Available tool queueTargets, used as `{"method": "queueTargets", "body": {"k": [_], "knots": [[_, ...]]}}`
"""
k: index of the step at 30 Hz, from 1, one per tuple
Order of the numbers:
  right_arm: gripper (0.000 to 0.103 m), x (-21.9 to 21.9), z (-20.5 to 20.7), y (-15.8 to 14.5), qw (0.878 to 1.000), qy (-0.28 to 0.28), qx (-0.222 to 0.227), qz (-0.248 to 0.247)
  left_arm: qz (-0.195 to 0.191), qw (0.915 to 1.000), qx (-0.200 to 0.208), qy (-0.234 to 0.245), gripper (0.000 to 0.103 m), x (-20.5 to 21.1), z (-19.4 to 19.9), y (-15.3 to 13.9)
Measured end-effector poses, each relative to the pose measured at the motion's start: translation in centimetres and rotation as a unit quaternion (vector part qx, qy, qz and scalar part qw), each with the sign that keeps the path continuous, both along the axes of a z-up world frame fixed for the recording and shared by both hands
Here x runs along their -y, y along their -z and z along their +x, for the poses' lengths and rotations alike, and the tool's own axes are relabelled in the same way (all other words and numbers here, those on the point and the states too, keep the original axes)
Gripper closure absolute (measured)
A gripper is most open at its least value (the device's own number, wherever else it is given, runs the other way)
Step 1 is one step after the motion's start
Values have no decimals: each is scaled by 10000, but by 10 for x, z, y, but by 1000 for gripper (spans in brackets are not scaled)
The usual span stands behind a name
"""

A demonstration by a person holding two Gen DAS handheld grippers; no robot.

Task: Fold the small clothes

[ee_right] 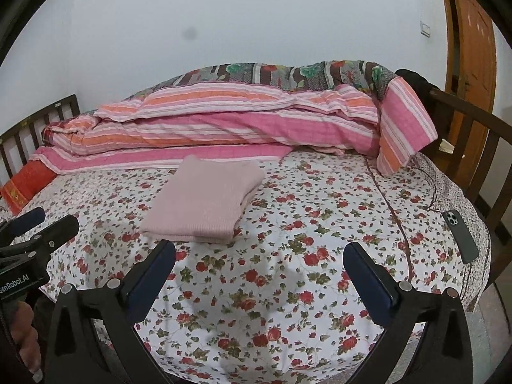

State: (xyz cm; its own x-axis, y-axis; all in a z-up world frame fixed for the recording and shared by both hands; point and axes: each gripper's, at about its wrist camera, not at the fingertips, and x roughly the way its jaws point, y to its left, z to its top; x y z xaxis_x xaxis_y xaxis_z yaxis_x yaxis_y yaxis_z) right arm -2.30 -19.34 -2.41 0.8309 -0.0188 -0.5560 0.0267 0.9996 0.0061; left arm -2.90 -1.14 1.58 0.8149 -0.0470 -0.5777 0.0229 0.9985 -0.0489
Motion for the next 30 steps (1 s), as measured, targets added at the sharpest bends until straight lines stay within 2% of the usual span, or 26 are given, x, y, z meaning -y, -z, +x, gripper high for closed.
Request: {"method": "queueTargets", "body": {"k": [30], "knots": [[1,4,0,-2,10000,96,18,-3,48,10000,4,81,10,8,0,0]]}}
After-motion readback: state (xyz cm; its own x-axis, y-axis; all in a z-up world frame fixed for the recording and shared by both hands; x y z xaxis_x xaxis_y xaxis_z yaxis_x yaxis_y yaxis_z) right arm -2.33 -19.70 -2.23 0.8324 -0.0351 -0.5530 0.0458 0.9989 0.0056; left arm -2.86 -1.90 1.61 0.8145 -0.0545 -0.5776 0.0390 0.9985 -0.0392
